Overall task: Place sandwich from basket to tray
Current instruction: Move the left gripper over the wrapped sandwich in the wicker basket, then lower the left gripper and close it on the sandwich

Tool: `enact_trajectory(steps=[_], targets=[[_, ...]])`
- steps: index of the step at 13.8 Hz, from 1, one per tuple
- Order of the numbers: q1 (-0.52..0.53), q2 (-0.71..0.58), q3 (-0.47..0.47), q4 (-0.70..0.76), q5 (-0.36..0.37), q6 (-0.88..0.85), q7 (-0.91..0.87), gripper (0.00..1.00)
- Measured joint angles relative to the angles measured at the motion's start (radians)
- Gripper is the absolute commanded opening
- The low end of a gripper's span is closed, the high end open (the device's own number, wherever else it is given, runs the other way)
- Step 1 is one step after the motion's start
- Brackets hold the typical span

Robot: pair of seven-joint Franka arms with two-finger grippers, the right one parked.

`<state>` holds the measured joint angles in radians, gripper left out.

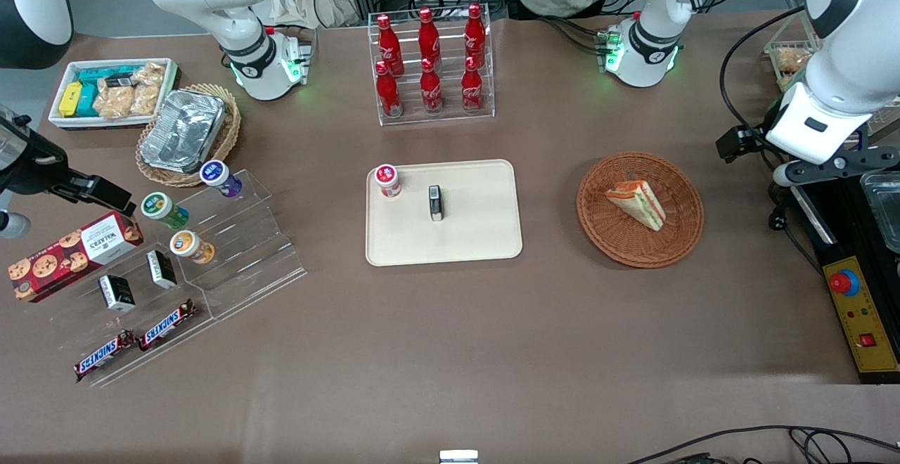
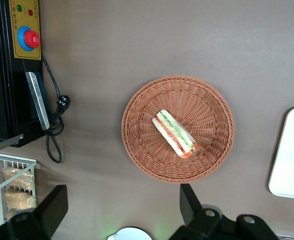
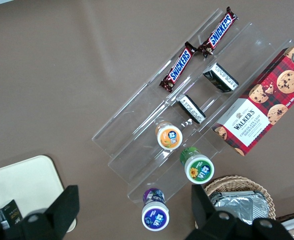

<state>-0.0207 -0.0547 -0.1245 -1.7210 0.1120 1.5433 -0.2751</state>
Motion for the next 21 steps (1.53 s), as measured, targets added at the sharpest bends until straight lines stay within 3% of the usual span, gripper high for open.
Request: enact_trajectory(steps=[5, 7, 12, 18, 21], targets=[[-0.005, 0.005, -0.005, -0.002, 0.001, 0.008, -0.024, 1.0], [-0.018, 0.011, -0.006, -0.038, 0.001, 0.032, -0.108, 1.0], [-0.043, -0.042, -0.019, -0.29, -0.001, 0.248, -0.26, 1.0], [-0.043, -0.065, -0.019, -0.553, -0.097, 0.486, -0.491, 0.99], [-0.044, -0.053, -0.019, -0.688, -0.108, 0.678, -0.606, 0.99]])
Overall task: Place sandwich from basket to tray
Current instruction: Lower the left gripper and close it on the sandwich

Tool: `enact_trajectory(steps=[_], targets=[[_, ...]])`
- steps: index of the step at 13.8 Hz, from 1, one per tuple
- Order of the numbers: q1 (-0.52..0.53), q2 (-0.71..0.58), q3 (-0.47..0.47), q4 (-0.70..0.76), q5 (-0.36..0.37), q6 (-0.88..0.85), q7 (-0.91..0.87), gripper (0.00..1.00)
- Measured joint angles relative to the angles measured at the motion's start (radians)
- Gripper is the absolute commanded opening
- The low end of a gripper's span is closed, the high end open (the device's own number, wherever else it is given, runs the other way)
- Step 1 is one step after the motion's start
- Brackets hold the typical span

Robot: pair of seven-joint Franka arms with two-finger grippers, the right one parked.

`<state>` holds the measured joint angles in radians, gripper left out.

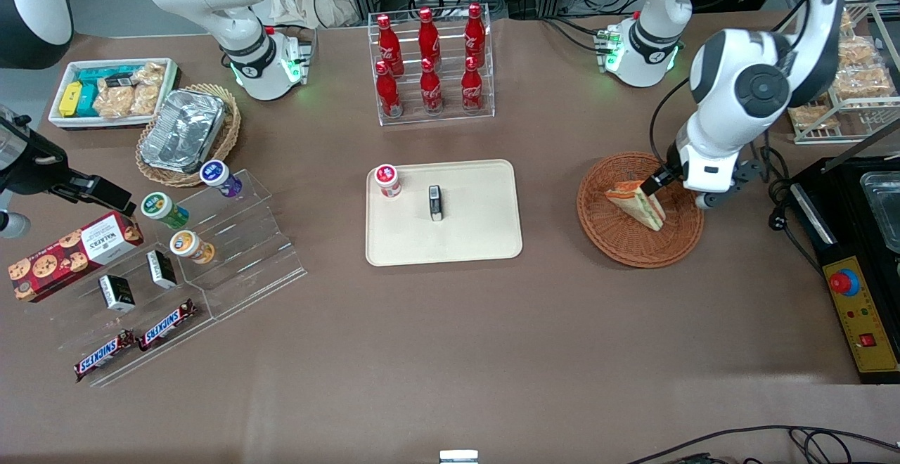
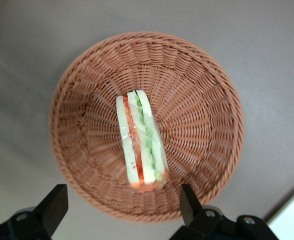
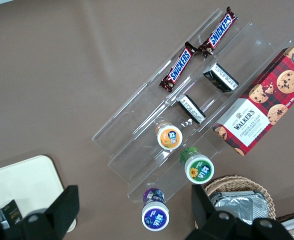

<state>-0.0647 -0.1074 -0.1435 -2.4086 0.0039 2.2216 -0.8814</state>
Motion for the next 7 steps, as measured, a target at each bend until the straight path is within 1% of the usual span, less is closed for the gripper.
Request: enact_trajectory(steps=[2, 7], targets=[[-0.007, 0.021, 0.0, -0.05, -0.003, 0.07, -0.054, 0.99], [-0.029, 0.088, -0.001, -0.058, -0.003, 0.179, -0.148, 0.99]])
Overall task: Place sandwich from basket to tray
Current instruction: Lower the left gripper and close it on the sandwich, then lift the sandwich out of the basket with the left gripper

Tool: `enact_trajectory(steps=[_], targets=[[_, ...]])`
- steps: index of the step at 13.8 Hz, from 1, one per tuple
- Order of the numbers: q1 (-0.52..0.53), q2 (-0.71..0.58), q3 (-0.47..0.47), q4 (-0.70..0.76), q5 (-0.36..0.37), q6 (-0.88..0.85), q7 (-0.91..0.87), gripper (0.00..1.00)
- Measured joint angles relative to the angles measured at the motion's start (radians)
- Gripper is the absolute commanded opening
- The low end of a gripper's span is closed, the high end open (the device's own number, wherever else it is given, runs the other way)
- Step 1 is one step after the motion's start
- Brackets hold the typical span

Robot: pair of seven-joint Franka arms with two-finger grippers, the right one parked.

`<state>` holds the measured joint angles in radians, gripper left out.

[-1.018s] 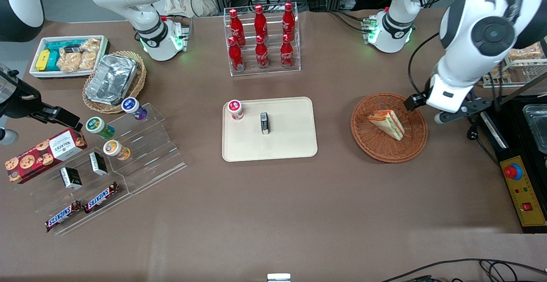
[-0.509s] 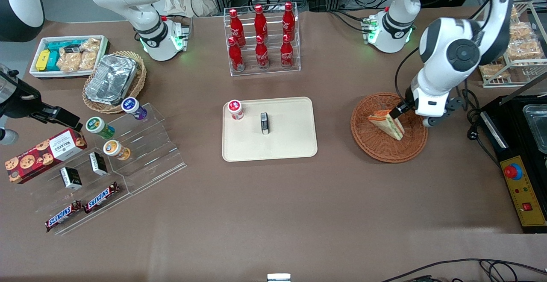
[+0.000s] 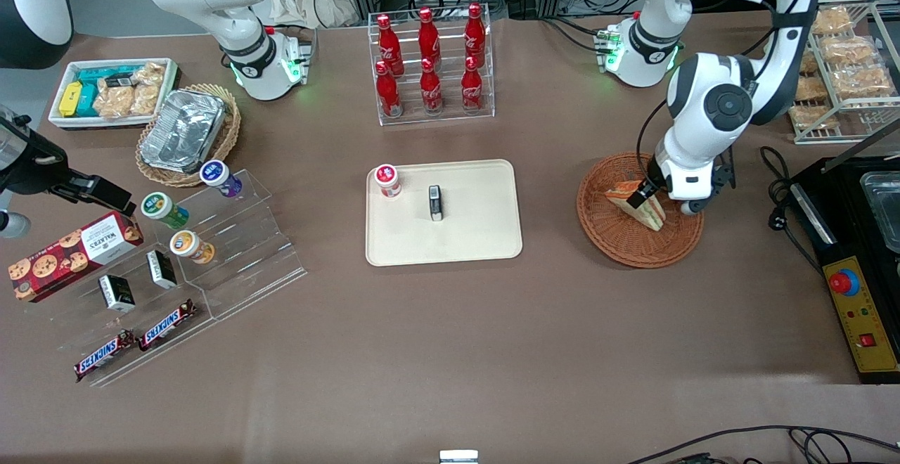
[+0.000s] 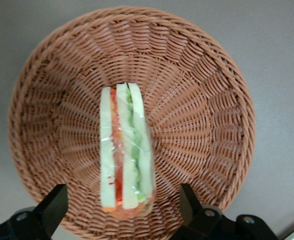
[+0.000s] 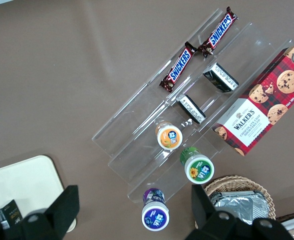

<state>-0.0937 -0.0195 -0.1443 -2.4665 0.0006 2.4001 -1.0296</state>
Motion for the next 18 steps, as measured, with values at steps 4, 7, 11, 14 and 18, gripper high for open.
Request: enact_trajectory(steps=[4, 7, 11, 14, 18], targets=[[-0.01, 0.054, 0.0, -0.005, 0.001, 0.044, -0.016, 0.92], [-0.01, 0.072, 0.0, -0.015, 0.002, 0.058, -0.016, 0.38], [-0.01, 0.066, 0.0, -0.007, 0.003, 0.066, -0.016, 0.0], [-0.01, 0.053, 0.0, 0.055, 0.004, -0.018, -0.016, 0.0], [-0.01, 0.039, 0.0, 0.296, 0.008, -0.327, -0.001, 0.0]])
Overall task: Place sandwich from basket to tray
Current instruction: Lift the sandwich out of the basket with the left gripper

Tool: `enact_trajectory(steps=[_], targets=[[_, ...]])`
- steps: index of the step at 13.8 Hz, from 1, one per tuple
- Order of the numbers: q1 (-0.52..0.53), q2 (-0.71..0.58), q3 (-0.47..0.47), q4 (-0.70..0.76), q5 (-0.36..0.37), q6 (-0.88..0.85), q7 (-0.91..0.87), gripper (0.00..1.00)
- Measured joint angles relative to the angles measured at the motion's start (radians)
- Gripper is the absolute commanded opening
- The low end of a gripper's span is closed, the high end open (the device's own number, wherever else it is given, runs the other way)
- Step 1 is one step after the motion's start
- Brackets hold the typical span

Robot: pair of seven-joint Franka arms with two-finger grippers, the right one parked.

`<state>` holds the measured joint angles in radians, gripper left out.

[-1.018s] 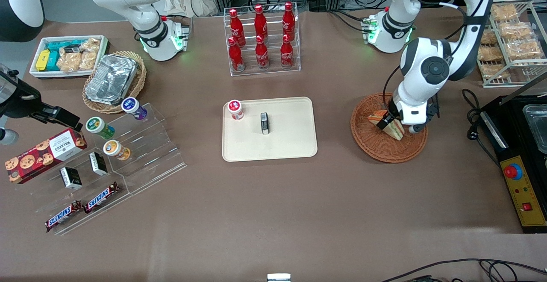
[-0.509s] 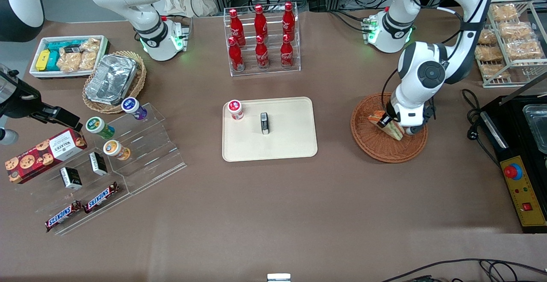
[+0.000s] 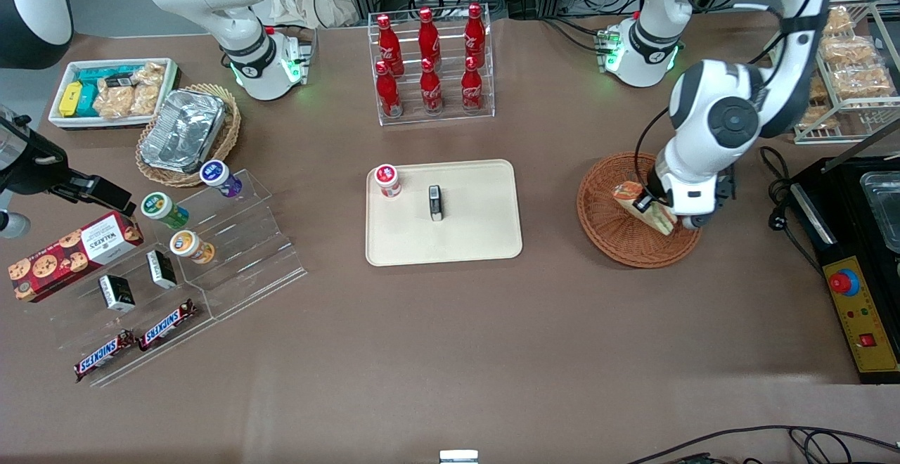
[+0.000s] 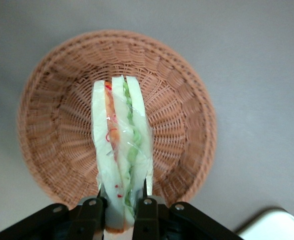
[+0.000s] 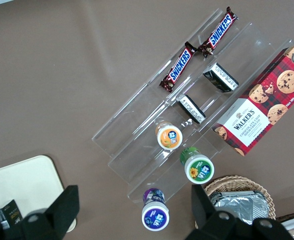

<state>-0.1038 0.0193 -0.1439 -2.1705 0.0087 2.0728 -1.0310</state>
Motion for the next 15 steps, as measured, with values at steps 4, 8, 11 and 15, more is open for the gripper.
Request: enact_trajectory(steps=[4, 8, 11, 15], targets=[[0.001, -0.008, 0.002, 0.245, 0.001, -0.28, 0.089, 0.0], [-0.005, -0.013, -0.007, 0.348, -0.002, -0.409, 0.259, 0.0], [-0.018, -0.012, -0.078, 0.351, -0.035, -0.414, 0.269, 0.0], [-0.113, 0.039, -0.119, 0.342, -0.066, -0.41, 0.223, 0.0]])
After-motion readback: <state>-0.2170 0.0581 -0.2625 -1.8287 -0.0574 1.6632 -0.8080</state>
